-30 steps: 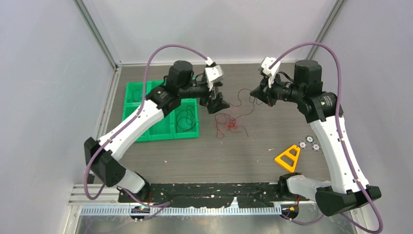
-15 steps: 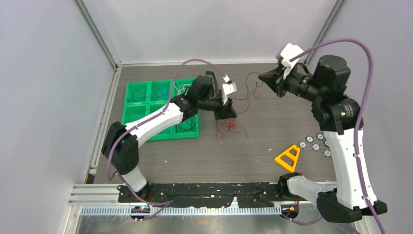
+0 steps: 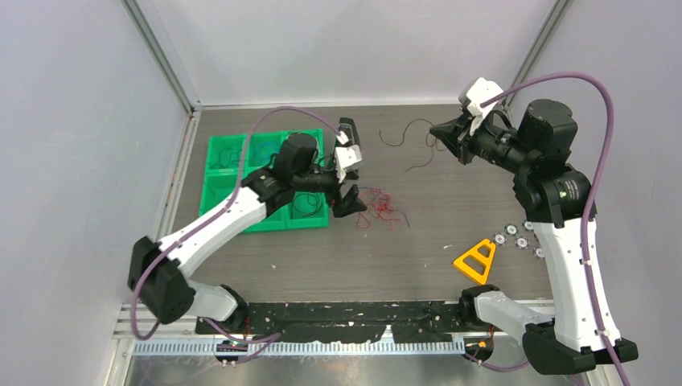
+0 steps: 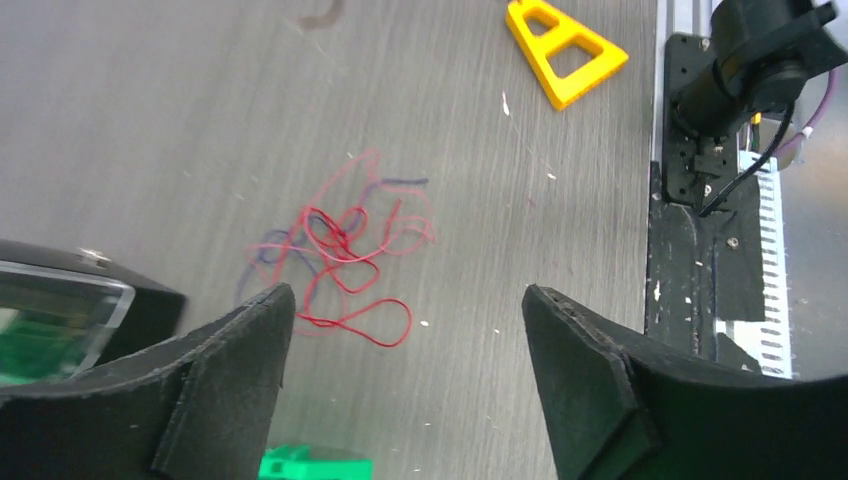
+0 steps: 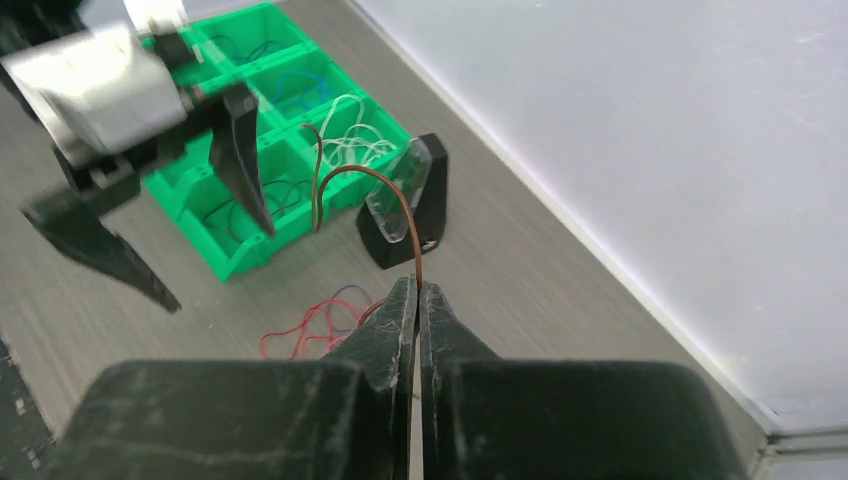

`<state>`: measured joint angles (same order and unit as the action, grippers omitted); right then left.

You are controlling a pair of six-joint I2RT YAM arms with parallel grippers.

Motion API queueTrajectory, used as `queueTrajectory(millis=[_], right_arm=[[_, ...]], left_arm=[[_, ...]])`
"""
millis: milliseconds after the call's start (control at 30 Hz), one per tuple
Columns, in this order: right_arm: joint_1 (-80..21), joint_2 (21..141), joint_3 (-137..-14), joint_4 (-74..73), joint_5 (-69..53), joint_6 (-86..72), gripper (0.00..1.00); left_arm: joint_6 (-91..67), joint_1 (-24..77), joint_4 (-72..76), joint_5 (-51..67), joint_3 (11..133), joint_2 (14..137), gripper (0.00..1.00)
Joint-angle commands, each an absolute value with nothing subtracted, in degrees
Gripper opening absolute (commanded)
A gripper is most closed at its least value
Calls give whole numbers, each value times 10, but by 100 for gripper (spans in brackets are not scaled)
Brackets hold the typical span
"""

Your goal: Untangle the cables

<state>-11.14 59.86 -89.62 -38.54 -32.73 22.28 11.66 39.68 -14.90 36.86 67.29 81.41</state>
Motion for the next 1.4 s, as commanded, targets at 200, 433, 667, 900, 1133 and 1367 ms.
queueTrajectory(millis=[200,433,667,900,1133,1367], right_arm=[[-135,616,-850,-367,-491,211,5],[-253,642,-782,-216,-444,143,5],[-346,783,-801,-115,-433,129,5],[-361,964,-877,-54,-448,111,5],[-377,1100,-975,-105,-441,203,5],[-400,1186,-1024,-245,-384,370,5]], left_arm=[[156,381,-224,318,781,699,96],[-46,240,-189,345,752,657,90],[-72,74,-198,362,706,614,94],[-66,4,-192,363,661,574,95],[-56,-42,-186,356,636,559,95],[-54,-72,-181,373,637,569,95]])
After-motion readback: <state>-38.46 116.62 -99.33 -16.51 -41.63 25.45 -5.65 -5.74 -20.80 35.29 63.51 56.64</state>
